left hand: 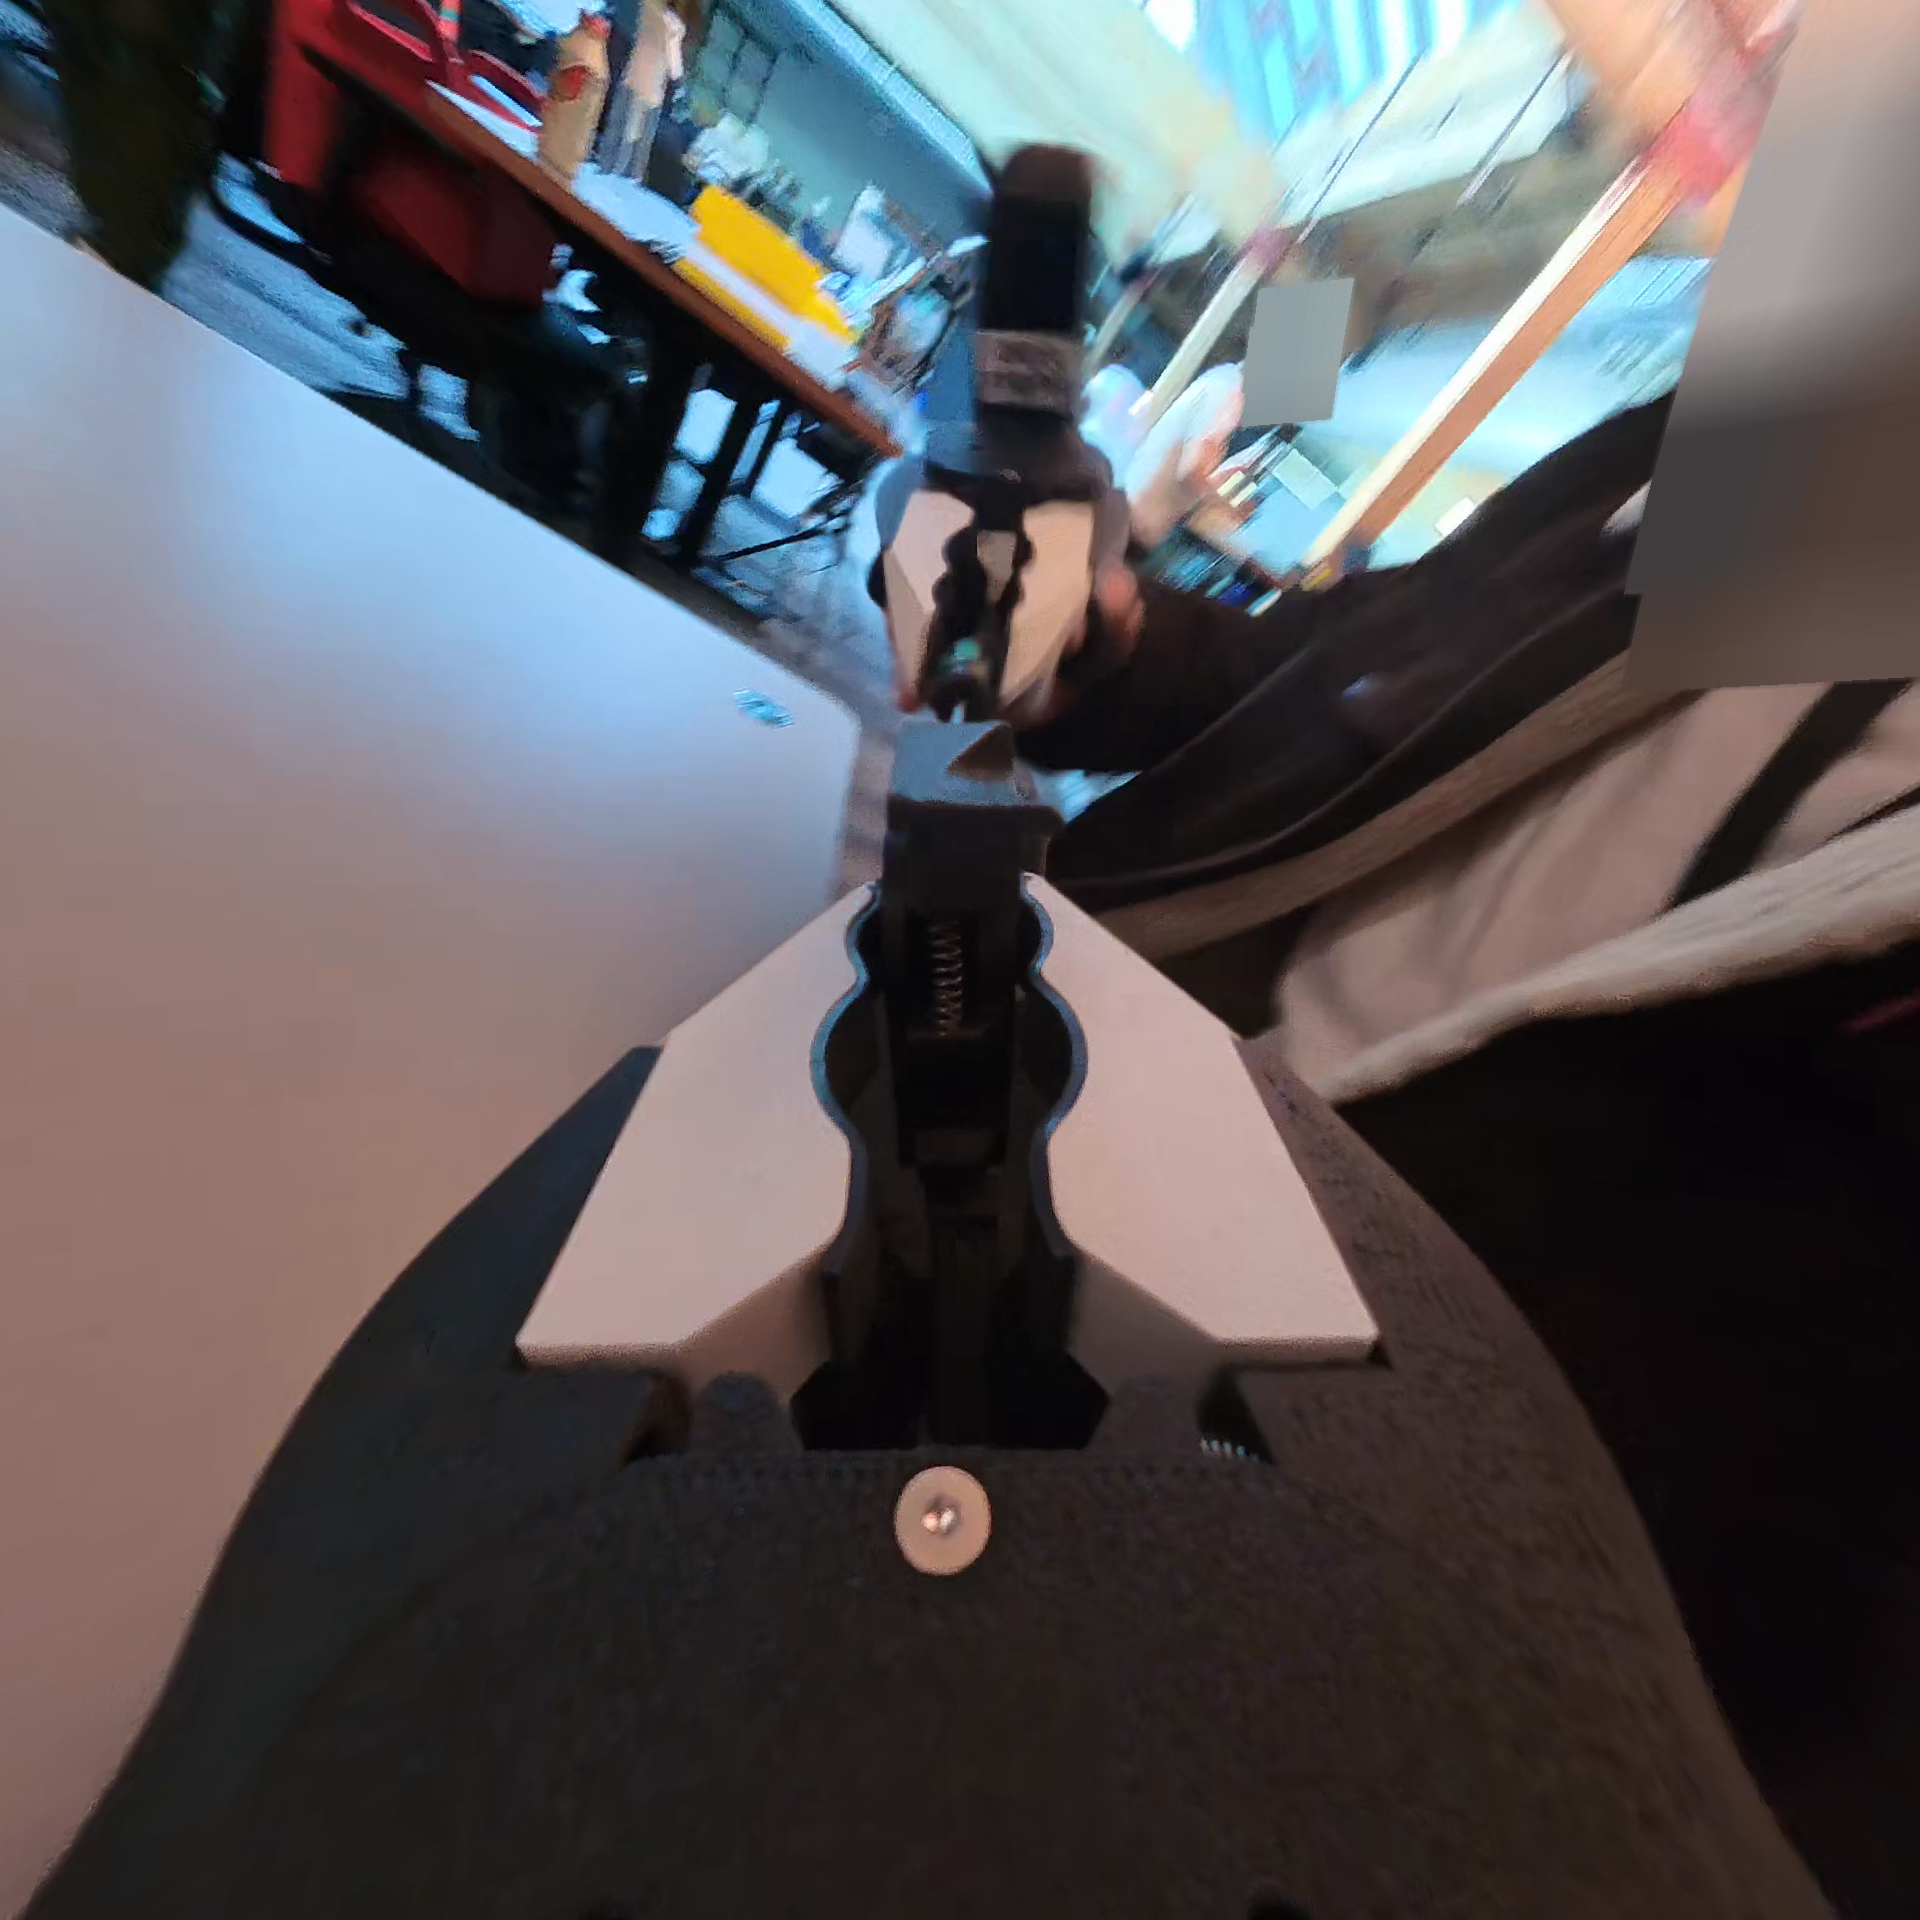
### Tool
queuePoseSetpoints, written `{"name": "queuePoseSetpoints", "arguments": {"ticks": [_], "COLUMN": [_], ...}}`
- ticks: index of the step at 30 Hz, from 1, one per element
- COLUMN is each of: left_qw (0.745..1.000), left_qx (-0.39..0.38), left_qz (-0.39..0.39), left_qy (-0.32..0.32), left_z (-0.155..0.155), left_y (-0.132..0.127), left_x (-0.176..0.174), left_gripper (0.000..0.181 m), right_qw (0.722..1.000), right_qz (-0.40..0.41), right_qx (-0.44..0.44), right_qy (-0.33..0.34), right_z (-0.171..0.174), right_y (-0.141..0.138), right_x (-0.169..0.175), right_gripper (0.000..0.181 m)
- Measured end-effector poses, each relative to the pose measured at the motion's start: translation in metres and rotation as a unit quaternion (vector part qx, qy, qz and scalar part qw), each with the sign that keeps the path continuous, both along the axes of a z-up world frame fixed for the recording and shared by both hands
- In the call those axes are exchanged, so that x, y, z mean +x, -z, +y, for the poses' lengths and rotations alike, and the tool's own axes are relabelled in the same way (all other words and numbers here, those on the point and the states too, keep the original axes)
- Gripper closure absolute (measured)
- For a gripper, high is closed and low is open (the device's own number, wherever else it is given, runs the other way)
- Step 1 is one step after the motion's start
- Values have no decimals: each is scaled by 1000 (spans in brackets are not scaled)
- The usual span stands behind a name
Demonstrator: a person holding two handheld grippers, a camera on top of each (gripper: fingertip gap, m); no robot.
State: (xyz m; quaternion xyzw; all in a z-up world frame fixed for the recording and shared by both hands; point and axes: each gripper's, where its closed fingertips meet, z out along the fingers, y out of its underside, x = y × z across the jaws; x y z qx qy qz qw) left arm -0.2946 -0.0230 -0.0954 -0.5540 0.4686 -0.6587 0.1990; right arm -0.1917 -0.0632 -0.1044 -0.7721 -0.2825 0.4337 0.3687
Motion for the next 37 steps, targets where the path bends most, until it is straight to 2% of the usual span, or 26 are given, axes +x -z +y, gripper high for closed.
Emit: {"name": "queuePoseSetpoints", "arguments": {"ticks": [1, 3, 5, 7, 9, 14, 16, 18, 20, 23, 25, 27, 31, 37], "left_qw": [1000, 999, 998, 997, 997, 999, 1000, 1000, 998, 994, 992, 992, 993, 990], "left_qx": [22, 50, 63, 78, 77, 39, 12, -22, -62, -103, -119, -119, -115, -130], "left_qz": [1, 1, -1, 8, 13, 8, 0, -8, -13, -19, -19, -14, -14, -23], "left_qy": [-4, 3, 8, 7, 8, 3, -5, -12, -4, 7, 21, 28, 33, 49], "left_z": [0, -4, -8, -9, -9, -3, 3, 9, 9, 9, 5, 1, -1, -4], "left_y": [1, 2, 1, 4, 6, 4, 0, -4, -6, -7, -7, -5, -5, -7], "left_x": [0, 0, 1, 1, 1, 0, -1, -2, -3, -4, -3, -3, -3, -5], "left_gripper": [159, 159, 159, 159, 159, 159, 160, 160, 159, 160, 160, 159, 160, 159], "right_qw": [994, 952, 910, 897, 906, 974, 990, 998, 976, 883, 834, 808, 801, 837], "right_qz": [64, 164, 233, 243, 223, 75, 8, -68, -165, -284, -334, -353, -335, -266], "right_qx": [-88, -257, -341, -368, -360, -214, -139, -16, 143, 374, 439, 472, 495, 478], "right_qy": [4, -12, -21, -22, -25, -15, -16, 0, -2, -20, -22, -29, -26, -17], "right_z": [-1, -9, -12, -15, -18, -14, -12, -4, 0, -2, -1, -3, -6, -12], "right_y": [0, 2, 0, 4, 6, 10, 9, 5, -2, -16, -20, -21, -33, -53], "right_x": [-1, -2, -2, -2, -2, 7, 13, 21, 24, 17, 11, 4, -4, -8], "right_gripper": [161, 160, 161, 160, 160, 160, 160, 160, 160, 160, 161, 160, 160, 160]}}
